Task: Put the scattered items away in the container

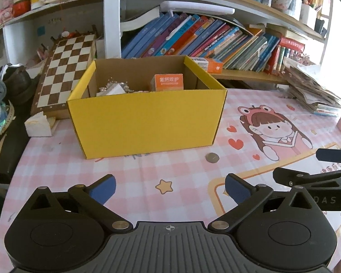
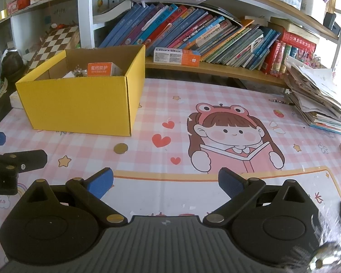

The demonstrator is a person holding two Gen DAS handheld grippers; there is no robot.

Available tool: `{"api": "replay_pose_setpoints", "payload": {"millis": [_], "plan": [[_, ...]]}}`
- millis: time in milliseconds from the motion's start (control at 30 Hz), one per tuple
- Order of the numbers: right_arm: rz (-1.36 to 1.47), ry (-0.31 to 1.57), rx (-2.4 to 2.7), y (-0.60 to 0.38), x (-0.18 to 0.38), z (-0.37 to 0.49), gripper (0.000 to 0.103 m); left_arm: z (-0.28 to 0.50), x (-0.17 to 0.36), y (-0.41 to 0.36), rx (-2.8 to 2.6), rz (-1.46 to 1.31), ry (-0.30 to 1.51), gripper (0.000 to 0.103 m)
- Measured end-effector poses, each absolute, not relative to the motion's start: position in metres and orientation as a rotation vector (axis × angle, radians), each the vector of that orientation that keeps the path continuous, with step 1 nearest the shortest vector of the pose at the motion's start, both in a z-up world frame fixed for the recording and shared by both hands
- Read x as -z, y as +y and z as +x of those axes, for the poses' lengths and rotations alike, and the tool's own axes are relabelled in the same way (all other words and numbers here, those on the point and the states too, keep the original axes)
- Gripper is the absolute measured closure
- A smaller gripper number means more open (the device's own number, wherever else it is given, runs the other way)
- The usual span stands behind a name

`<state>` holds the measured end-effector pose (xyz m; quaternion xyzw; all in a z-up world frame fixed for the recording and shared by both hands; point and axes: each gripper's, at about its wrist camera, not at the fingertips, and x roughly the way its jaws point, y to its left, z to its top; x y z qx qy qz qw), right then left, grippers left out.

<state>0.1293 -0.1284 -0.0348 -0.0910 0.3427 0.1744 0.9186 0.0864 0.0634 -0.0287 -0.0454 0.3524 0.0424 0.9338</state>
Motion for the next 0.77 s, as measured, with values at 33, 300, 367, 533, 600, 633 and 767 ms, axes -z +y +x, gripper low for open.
{"api": "replay_pose_setpoints", "payload": {"millis": [33,300,367,533,600,633,767], "plan": [[-0.188,0.705,-0.359,-0.1282,0.0347,0.1294,0.003,0.0864,0.0286,0.0629,-0.085,-0.092,0.719,0.0],[-0.19,0.704,-0.365,-0.1296,0.0356,0.1306,0.003,0.0864,0.0279,0.0626,-0.085,-0.092,0.711,0.0],[-0.19,0.704,-0.365,-0.1295,0.0359,0.1304,0.003,0.0866,0.0279,0.0629,-0.083,-0.093,0.71,0.0],[-0.194,0.71,-0.369,-0.1286,0.0372,0.1309,0.003,0.0855,0.0295,0.0655,-0.087,-0.125,0.696,0.0],[-0.198,0.715,-0.375,-0.1274,0.0381,0.1311,0.003,0.0849,0.0304,0.0662,-0.095,-0.137,0.694,0.0],[-0.2,0.717,-0.378,-0.1267,0.0384,0.1312,0.003,0.0848,0.0308,0.0662,-0.099,-0.138,0.694,0.0],[-0.206,0.723,-0.387,-0.1239,0.0403,0.132,0.003,0.0846,0.0313,0.0666,-0.096,-0.133,0.686,0.0]]}}
